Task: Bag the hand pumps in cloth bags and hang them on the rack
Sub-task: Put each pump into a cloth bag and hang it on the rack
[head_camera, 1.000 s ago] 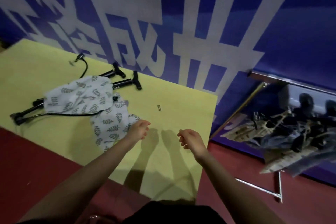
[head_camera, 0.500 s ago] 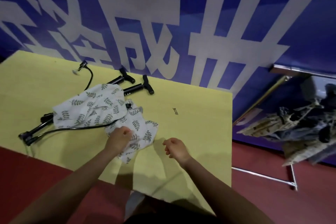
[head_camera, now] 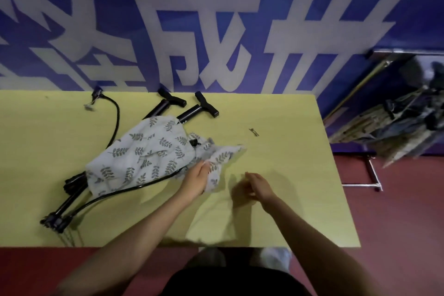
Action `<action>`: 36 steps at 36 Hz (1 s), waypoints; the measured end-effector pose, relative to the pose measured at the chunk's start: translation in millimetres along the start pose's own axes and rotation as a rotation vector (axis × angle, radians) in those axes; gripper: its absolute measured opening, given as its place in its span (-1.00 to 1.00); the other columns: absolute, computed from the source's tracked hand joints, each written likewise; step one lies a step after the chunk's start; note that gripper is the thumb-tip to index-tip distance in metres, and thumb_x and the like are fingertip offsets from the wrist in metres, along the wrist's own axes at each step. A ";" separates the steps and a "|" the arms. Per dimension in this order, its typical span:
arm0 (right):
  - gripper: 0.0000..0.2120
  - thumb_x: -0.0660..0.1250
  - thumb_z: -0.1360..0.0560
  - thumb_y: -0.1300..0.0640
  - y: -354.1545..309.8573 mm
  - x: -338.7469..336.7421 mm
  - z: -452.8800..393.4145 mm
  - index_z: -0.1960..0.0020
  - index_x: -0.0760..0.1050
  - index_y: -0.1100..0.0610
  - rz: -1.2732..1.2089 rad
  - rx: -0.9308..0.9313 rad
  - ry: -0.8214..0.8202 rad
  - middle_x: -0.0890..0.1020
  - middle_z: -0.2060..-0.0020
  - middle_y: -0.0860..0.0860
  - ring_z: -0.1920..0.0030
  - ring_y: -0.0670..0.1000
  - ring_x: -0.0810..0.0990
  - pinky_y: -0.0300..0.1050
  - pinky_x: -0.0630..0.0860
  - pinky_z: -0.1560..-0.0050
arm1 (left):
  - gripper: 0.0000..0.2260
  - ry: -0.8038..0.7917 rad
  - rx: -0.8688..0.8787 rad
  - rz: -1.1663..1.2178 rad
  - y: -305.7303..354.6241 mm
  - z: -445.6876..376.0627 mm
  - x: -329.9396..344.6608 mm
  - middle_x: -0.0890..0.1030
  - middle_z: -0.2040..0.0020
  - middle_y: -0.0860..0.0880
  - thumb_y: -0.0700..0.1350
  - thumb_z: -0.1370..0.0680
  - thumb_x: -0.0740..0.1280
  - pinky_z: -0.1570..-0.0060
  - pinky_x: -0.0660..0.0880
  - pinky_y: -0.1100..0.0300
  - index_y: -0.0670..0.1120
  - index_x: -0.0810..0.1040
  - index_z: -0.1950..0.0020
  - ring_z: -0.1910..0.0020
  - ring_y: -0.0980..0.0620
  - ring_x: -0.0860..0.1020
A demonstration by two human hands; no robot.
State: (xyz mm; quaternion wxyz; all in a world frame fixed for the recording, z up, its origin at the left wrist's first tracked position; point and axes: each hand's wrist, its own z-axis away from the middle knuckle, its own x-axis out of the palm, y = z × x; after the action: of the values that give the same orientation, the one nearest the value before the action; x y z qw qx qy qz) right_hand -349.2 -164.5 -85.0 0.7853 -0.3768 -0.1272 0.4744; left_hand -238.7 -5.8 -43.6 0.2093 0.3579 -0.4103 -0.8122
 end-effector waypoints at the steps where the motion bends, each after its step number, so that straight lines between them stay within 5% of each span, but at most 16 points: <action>1: -0.81 0.20 -0.61 0.03 -0.7 -0.9 1.0 0.04 0.49 0.12 -0.049 -0.006 0.004 0.51 0.21 0.08 0.23 0.04 0.49 -0.11 0.42 0.22 | -0.77 0.012 0.014 0.078 12.1 2.3 -7.2 0.42 0.13 0.20 -0.03 -0.68 0.05 0.08 0.36 0.36 0.03 0.46 -0.22 0.17 0.34 0.39; 4: -0.75 0.19 -0.60 -0.02 -7.6 1.8 7.0 -0.14 0.48 0.11 -0.162 -0.052 -0.003 0.53 0.10 0.10 0.10 0.05 0.53 -0.05 0.48 0.11 | -0.85 0.017 0.047 0.326 51.4 11.6 -27.9 0.42 0.16 0.25 0.04 -0.67 0.05 0.07 0.35 0.38 0.16 0.40 -0.02 0.20 0.39 0.36; 7: -0.73 0.19 -0.60 -0.07 -15.7 9.9 12.7 -0.21 0.44 0.05 -0.252 -0.134 -0.006 0.52 0.00 0.06 -0.04 0.02 0.52 -0.02 0.51 0.01 | -0.80 0.034 -0.001 0.602 77.1 12.5 -46.2 0.66 0.22 0.16 0.04 -0.65 0.14 0.06 0.52 0.18 0.09 0.52 0.08 0.14 0.19 0.60; 9: -0.64 0.19 -0.60 -0.12 -24.1 15.5 17.1 -0.31 0.38 0.03 -0.262 -0.185 -0.036 0.50 -0.13 0.01 -0.16 0.00 0.50 0.01 0.51 -0.09 | -0.75 0.047 -0.037 0.707 88.8 10.2 -55.8 0.71 0.11 -0.02 0.09 -0.61 0.21 -0.08 0.55 0.00 -0.02 0.61 0.00 0.00 -0.09 0.65; 12: -0.52 0.19 -0.57 -0.21 -41.1 21.5 21.1 -0.42 0.33 -0.03 -0.198 -0.265 -0.118 0.46 -0.29 -0.11 -0.26 -0.08 0.49 0.06 0.51 -0.21 | -0.60 0.034 -0.095 0.852 104.1 7.3 -64.6 0.66 -0.10 -0.20 0.15 -0.57 0.24 -0.21 0.48 -0.11 -0.14 0.61 -0.15 -0.08 -0.20 0.62; 17: -0.70 0.10 -0.62 -0.15 -70.6 25.0 33.9 -0.19 0.55 -0.14 -0.081 -0.318 -0.247 0.61 -0.13 -0.23 -0.07 -0.27 0.58 -0.18 0.50 -0.13 | -0.66 -0.039 -0.040 1.054 125.0 -0.7 -71.8 0.71 0.07 -0.13 0.10 -0.62 0.16 0.08 0.50 0.06 -0.12 0.60 -0.02 0.12 -0.07 0.66; 20: -0.72 0.19 -0.59 -0.16 -74.7 21.7 29.4 -0.11 0.63 -0.12 -0.084 -0.250 -0.347 0.68 -0.06 -0.13 -0.09 -0.05 0.64 0.01 0.53 -0.19 | -0.69 0.019 0.004 1.052 137.1 -11.2 -81.6 0.70 0.17 -0.09 0.06 -0.63 0.16 0.15 0.49 0.11 -0.11 0.58 0.04 0.19 -0.02 0.64; 23: -0.57 0.35 -0.51 -0.03 -72.3 15.3 17.1 -0.26 0.54 0.23 -0.226 -0.172 -0.396 0.64 -0.15 0.18 -0.17 0.21 0.61 0.21 0.46 -0.28 | -0.70 0.046 -0.023 1.018 138.0 -26.8 -92.5 0.69 0.17 -0.09 0.04 -0.62 0.17 0.17 0.51 0.11 -0.12 0.59 0.05 0.17 -0.04 0.62; 30: -0.58 0.20 -0.59 0.04 -92.2 7.5 -0.4 -0.31 0.47 0.30 -0.545 -0.094 -0.362 0.56 -0.23 0.29 -0.25 0.27 0.54 0.25 0.36 -0.36 | -0.51 0.131 -0.114 1.041 102.9 -69.0 -102.0 0.65 -0.10 -0.13 0.18 -0.65 -0.02 -0.02 0.49 0.02 -0.11 0.54 -0.22 -0.09 -0.09 0.58; 34: -0.60 0.10 -0.65 0.06 -113.6 6.2 -4.6 -0.31 0.45 0.32 -0.710 -0.084 -0.393 0.56 -0.23 0.28 -0.24 0.22 0.55 0.14 0.41 -0.32 | -0.60 0.251 -0.139 0.626 76.8 -73.0 -84.0 0.58 -0.19 -0.06 0.22 -0.63 0.01 -0.03 0.49 0.05 0.03 0.48 -0.23 -0.06 0.02 0.55; 36: -0.59 0.12 -0.64 0.08 -122.9 9.5 -4.4 -0.31 0.42 0.38 -0.721 -0.106 -0.396 0.54 -0.25 0.30 -0.26 0.24 0.52 0.13 0.39 -0.34 | -0.58 0.294 -0.091 0.446 64.8 -68.1 -72.8 0.47 -0.32 -0.06 0.20 -0.62 0.07 -0.23 0.43 -0.01 0.00 0.42 -0.34 -0.22 -0.02 0.49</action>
State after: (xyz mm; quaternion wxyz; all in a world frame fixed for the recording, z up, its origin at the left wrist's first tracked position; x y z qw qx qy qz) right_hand -262.1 -191.3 -1.9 0.8411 -0.2494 -0.4240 0.2250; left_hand -136.5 -32.1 11.4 0.4562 0.3632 -0.4072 -0.7030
